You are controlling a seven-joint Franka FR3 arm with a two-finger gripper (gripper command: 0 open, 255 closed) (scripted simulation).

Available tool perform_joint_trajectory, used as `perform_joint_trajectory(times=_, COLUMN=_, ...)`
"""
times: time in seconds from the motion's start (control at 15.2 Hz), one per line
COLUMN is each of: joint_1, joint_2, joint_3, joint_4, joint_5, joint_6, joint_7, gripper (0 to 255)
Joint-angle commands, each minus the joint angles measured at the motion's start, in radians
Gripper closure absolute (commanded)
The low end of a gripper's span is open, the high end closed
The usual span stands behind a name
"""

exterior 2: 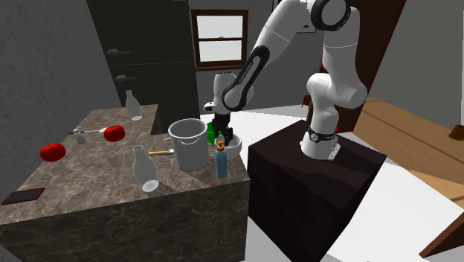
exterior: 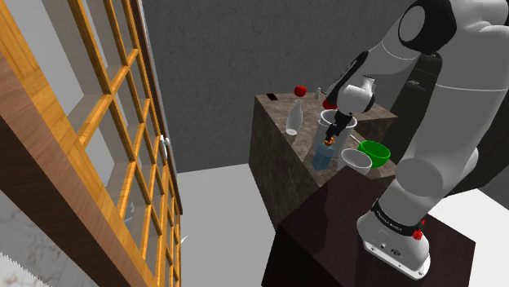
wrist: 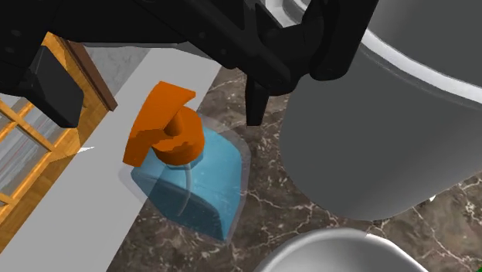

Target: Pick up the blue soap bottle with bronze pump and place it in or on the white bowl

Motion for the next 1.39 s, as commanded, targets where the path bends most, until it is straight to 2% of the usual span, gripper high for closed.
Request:
perform_joint_trajectory(times=0.0, joint_1=-0.014, joint_2=0.031, joint_3=0.022, joint_4=0.005, joint_5=0.041, joint_6=0.020, joint_7=-0.031, gripper=0)
perform_joint_trajectory(times=0.2, joint_1=-0.041, joint_2=0.085, joint_3=0.064, joint_4=0.021, joint_5=0.109, joint_6=0.051, joint_7=-0.080, gripper=0)
perform_joint_trajectory(times=0.73, joint_1=-0.043, joint_2=0.085, joint_3=0.065, joint_4=0.021, joint_5=0.107, joint_6=0.051, joint_7=-0.079, gripper=0)
perform_joint_trajectory(times=0.79, joint_1=-0.043, joint_2=0.085, joint_3=0.065, joint_4=0.021, joint_5=0.107, joint_6=0.051, joint_7=-0.079, gripper=255)
perform_joint_trajectory(times=1.32, joint_1=-0.043, joint_2=0.085, joint_3=0.065, joint_4=0.021, joint_5=0.108, joint_6=0.052, joint_7=-0.079, gripper=255)
